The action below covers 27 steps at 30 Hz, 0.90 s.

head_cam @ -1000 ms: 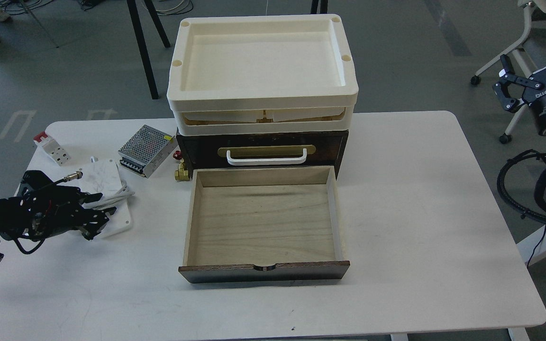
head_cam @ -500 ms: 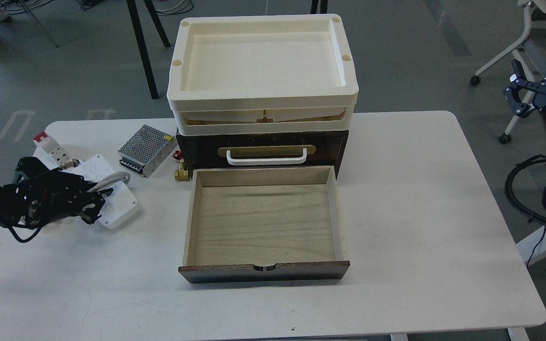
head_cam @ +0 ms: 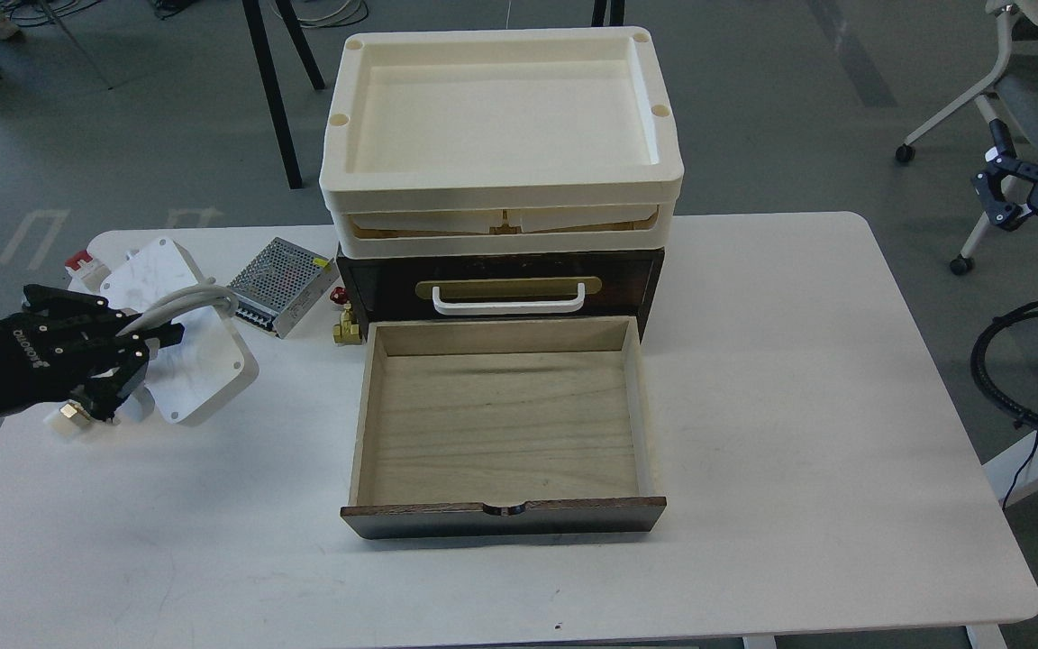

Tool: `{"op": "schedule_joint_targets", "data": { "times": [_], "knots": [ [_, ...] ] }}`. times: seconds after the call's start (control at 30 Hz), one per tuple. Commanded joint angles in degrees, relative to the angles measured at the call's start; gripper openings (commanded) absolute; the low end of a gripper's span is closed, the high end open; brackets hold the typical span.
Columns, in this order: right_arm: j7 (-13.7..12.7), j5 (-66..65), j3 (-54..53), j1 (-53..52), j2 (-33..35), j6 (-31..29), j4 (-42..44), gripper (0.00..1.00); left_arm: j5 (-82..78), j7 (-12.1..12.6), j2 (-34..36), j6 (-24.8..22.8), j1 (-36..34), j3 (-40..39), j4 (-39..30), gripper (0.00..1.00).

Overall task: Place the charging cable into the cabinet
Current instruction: 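Lift the adapter and carry it over the open drawer, then lower the adapter into the drawer and open the left gripper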

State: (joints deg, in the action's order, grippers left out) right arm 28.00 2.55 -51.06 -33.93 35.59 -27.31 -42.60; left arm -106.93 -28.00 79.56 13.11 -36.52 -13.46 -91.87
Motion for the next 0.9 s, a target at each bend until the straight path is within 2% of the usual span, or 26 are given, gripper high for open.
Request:
{"op": "schedule_joint_targets", "data": {
  "times": [0.0, 0.1, 0.3, 0.43, 0.63, 0.87],
  "knots": [
    [0.0, 0.0, -0.3, 0.0, 0.1, 0.3, 0.0, 1.00, 1.1, 0.0, -1.0, -0.8, 0.4, 0.3, -7.0, 0.00],
    [0.0, 0.0, -0.6, 0.3, 0.1, 0.6, 0.0, 1.00, 1.1, 0.0, -7.4, -4.3, 0.2, 0.4, -8.9, 0.00],
    [0.0, 0.0, -0.6, 0.3, 0.1, 0.7, 0.1, 1.00, 5.3, 0.0, -17.9, -12.4, -0.9, -0.3, -8.0, 0.00],
    [0.0, 0.0, -0.6, 0.4, 0.0, 0.7, 0.4, 1.00, 6.5, 0.0, -24.8, -13.5, -1.5, -0.3, -2.3, 0.00],
    [0.0, 0.0, -0.6, 0.6, 0.0, 0.7, 0.6, 1.00, 7.1, 0.0, -34.3, -14.1, -1.5, 0.5, 10.8, 0.00],
    [0.0, 0.0, -0.6, 0.7, 0.0, 0.6, 1.3, 1.00, 9.3, 0.0, -36.4, -15.7, -2.9, 0.4, 13.6, 0.01]
  ]
}}
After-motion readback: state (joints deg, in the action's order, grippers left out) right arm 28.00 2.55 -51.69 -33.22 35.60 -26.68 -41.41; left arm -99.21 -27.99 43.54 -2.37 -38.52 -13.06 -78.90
